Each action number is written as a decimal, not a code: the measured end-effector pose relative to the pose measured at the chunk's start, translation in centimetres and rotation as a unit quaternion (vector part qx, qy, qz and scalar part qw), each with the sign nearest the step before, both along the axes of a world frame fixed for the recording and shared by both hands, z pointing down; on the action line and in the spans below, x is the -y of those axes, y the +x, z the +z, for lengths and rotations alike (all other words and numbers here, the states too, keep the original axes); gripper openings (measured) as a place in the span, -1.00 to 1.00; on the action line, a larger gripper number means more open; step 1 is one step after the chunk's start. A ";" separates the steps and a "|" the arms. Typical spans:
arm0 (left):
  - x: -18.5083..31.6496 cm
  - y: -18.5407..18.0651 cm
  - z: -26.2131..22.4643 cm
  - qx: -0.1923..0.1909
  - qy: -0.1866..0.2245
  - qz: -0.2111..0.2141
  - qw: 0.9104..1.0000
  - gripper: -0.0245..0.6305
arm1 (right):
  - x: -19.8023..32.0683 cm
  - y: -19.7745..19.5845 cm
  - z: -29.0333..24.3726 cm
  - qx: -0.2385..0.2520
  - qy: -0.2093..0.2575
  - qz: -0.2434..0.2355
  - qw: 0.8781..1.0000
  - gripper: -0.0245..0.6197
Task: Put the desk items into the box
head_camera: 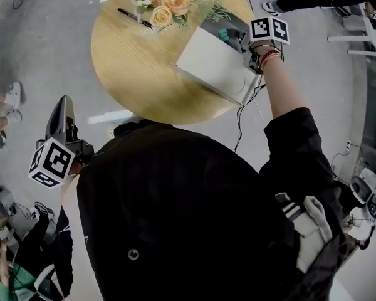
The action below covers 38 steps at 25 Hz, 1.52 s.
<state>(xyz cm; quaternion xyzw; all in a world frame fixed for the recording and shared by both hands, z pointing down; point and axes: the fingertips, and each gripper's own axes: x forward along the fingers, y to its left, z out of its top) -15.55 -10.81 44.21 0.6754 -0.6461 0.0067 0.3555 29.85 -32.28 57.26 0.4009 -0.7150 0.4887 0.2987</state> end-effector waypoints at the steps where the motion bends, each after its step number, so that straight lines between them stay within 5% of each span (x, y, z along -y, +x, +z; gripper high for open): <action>1: -0.1 -0.1 0.0 0.000 0.000 -0.003 1.000 -0.89 | 0.0 0.1 0.1 0.000 -0.002 0.003 1.000 -0.80; 27: 1.4 1.2 -1.1 0.016 0.010 0.016 1.000 -0.89 | 0.5 1.5 0.7 -0.001 0.015 0.027 1.000 -0.70; 34: 2.7 1.6 -1.4 0.005 0.033 0.029 0.999 -0.89 | 1.5 2.3 -2.1 0.058 0.060 0.084 0.993 -0.69; 38: 4.6 3.3 -1.7 -0.002 0.042 0.071 0.997 -0.89 | 1.1 4.5 -4.7 0.046 0.102 0.135 0.985 -0.73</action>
